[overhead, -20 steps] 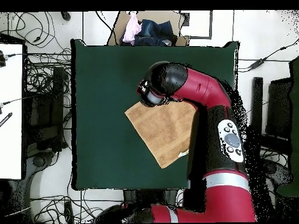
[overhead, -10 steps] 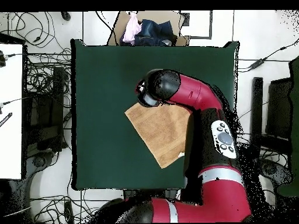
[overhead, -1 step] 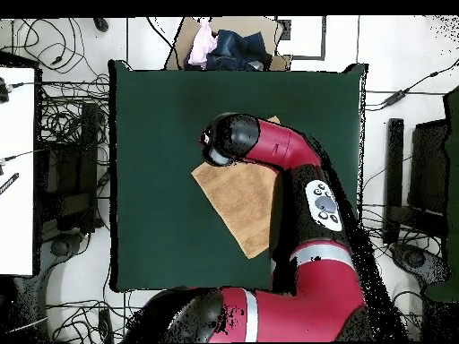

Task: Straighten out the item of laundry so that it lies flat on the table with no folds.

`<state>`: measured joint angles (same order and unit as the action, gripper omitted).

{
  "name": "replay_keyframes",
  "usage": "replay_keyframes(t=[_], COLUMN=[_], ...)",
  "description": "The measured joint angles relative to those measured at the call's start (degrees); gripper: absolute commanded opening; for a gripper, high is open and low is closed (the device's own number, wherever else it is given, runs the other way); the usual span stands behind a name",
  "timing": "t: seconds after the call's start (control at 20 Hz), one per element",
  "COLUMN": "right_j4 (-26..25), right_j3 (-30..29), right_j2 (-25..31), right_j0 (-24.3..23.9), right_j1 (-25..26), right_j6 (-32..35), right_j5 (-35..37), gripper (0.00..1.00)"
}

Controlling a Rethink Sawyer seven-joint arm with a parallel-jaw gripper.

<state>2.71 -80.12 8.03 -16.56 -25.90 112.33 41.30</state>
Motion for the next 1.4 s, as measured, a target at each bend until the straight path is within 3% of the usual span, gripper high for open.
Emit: replay_keyframes(t=[1.4], right_j4=[0.0], right_j3=[3.0], right_j2=[0.4], right_j0=[0.1], right_j1=[9.5], right_j6=[0.0], right_j5=[-1.0], gripper=[0.00])
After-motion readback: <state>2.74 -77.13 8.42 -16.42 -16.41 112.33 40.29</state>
